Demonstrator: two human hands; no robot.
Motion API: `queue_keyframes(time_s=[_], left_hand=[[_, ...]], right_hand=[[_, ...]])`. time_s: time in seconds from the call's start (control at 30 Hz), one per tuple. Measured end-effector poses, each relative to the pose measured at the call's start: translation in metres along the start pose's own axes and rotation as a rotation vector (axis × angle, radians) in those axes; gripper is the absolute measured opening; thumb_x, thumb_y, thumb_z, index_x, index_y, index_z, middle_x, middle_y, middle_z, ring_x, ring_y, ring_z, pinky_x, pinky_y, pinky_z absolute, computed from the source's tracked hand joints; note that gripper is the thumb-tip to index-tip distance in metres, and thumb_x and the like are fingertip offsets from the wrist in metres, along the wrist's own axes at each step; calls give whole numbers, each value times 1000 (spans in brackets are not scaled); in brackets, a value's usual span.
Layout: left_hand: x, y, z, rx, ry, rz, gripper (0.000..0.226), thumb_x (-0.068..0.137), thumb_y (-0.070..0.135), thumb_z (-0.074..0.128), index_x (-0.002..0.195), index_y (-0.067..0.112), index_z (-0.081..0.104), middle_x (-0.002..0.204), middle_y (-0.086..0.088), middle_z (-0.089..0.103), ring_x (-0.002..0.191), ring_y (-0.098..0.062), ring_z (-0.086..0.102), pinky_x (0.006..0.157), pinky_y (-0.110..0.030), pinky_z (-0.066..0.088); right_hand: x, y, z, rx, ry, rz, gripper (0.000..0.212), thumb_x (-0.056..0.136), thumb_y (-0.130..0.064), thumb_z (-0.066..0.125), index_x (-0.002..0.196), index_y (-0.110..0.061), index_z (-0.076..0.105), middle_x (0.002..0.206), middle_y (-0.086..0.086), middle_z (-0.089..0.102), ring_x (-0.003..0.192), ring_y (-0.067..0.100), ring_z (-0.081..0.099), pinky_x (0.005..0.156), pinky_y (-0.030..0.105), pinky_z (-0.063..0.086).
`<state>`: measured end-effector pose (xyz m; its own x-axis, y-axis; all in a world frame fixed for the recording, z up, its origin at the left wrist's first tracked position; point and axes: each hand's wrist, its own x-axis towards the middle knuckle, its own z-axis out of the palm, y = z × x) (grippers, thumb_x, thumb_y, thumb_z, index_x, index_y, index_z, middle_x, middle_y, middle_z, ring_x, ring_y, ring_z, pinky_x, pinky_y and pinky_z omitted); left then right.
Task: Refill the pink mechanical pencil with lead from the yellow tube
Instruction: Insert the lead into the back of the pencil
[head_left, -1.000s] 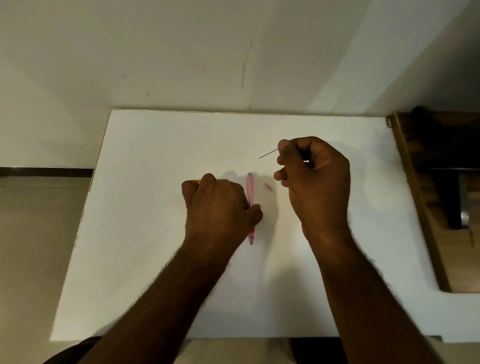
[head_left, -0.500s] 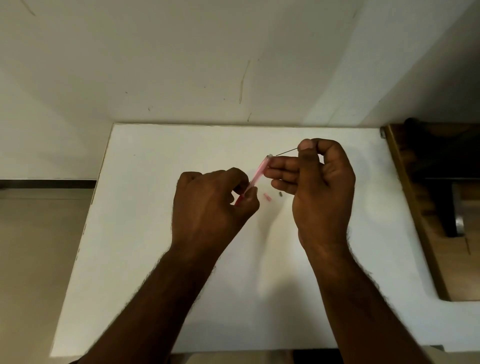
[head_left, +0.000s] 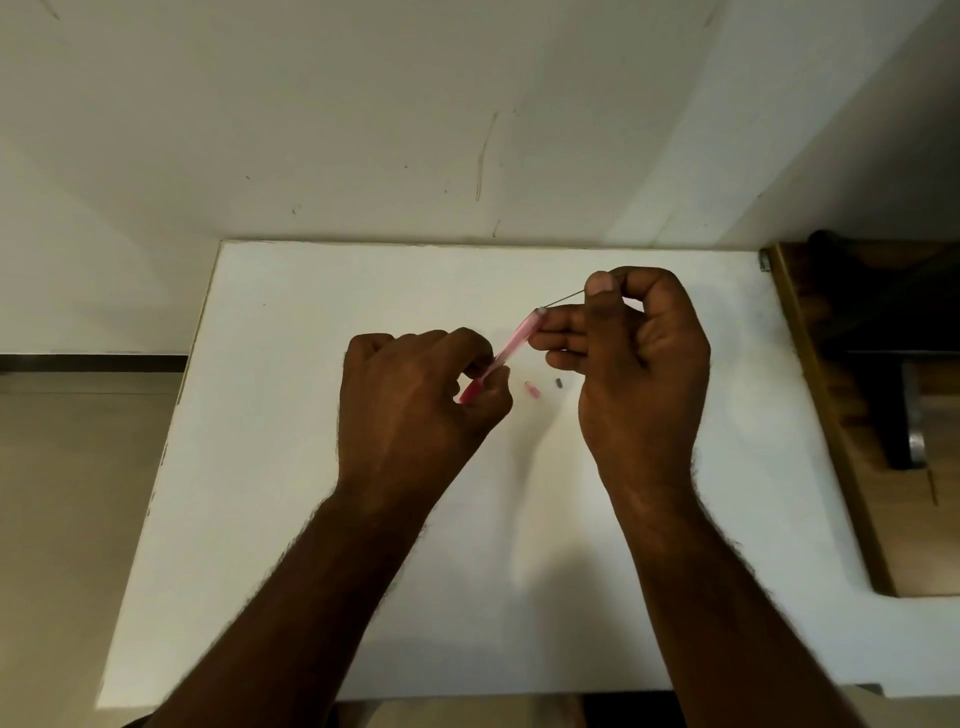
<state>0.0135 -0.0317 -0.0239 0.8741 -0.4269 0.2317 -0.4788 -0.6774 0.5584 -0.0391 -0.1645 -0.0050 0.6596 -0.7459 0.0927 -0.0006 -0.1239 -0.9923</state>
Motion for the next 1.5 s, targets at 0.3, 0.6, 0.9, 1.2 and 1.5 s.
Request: queue_keyframes(time_s=[0.3,0.6,0.9,1.2,1.5], left_hand=[[1,-3,1,15,10,4,13,84,40,69,80,28,66,67,13,66,62,-12,61,83,-35,36],[1,-4,1,18,7,20,11,85,40,69,83,29,69,71,12,69,64,-13,62,84,-34,33],[1,-3,2,-5,23,3,13,87,41,66,85,30,71,70,13,68,65,-11,62,85,-34,34],[1,-2,3,-14,3,4,14,87,43,65,83,30,70,70,13,69,65,-10,62,85,-34,34],[3,-4,4,-30,17,3,14,87,44,65,82,32,69,69,16,68,64,-7,61,83,-33,34]], right_hand=[[0,1,0,-1,-6,-6,10,104,-30,53,97,-23,57,81,3,79,74,23,79,68,40,63],[1,9,-3,-170,-44,-80,19,101,-27,61,96,-10,66,84,-1,77,74,13,77,69,43,64],[13,25,-17,-355,-32,53,24,104,-31,51,97,-22,72,85,-6,78,71,12,75,72,33,59],[7,52,-18,-1061,-255,18,14,94,-24,67,105,-21,77,102,2,77,95,26,70,75,26,41],[13,34,-16,-153,-196,352,7,87,-7,73,85,-13,77,75,0,76,69,16,71,71,34,59]])
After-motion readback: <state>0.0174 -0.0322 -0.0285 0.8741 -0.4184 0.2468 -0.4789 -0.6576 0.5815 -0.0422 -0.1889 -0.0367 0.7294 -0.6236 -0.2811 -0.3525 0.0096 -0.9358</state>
